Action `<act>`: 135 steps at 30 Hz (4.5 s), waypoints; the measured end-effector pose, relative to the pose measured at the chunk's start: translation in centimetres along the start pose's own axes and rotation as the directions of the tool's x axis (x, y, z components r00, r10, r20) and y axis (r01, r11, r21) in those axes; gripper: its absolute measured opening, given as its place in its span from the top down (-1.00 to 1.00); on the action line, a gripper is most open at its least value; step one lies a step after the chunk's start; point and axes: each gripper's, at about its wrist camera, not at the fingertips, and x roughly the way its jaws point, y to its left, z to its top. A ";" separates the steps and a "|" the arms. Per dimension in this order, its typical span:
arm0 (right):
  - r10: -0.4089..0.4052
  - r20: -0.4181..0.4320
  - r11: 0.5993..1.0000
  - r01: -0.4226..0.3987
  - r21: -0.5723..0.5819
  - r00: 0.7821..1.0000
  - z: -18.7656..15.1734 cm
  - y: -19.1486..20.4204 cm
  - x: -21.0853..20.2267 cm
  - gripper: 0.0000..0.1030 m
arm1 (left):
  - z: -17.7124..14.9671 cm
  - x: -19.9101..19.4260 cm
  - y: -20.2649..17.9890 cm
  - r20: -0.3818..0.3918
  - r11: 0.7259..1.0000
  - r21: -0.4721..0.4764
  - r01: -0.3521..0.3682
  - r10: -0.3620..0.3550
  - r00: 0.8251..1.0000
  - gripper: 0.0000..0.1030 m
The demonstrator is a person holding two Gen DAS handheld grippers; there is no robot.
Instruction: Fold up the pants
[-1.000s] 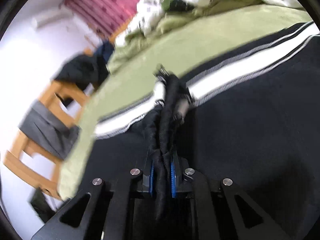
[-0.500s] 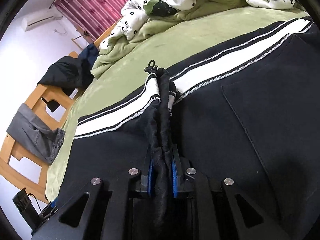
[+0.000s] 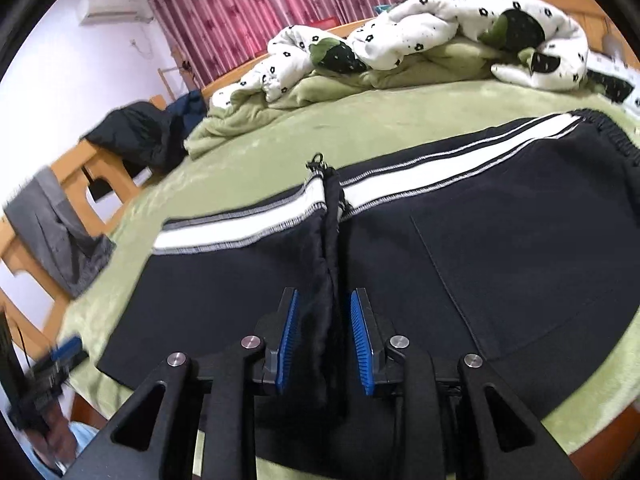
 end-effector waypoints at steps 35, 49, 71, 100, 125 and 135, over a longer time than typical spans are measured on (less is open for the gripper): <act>-0.095 0.142 0.887 0.019 0.461 0.985 2.0 -26.9 -6.3 -0.06 | 5.4 11.2 4.4 -0.210 0.965 -0.223 0.139 -0.186 0.960 -0.19; -0.118 0.074 0.878 0.069 0.473 0.990 8.3 -27.7 -1.1 0.42 | 6.6 15.1 6.4 -0.208 0.873 -0.374 0.314 -0.409 0.888 0.80; 0.024 0.300 0.991 -0.063 0.120 0.954 18.4 0.5 -4.3 0.56 | 13.4 6.8 19.6 -0.098 0.931 -0.338 0.136 -0.179 0.979 0.79; -0.310 0.089 0.943 0.318 -0.098 0.946 7.1 -3.4 -0.5 0.04 | 0.8 3.7 13.4 -0.087 0.995 -0.014 -0.101 0.100 0.991 -0.17; -0.262 0.024 0.959 0.263 -0.107 0.965 1.8 -3.3 1.0 0.04 | -3.1 -1.3 17.9 -0.037 0.913 -0.408 -0.008 -0.008 0.999 -0.18; -0.218 0.019 0.974 0.219 -0.060 0.976 2.5 -2.4 1.4 0.03 | -5.5 1.8 21.7 0.020 0.754 -0.647 0.112 -0.130 0.991 -0.20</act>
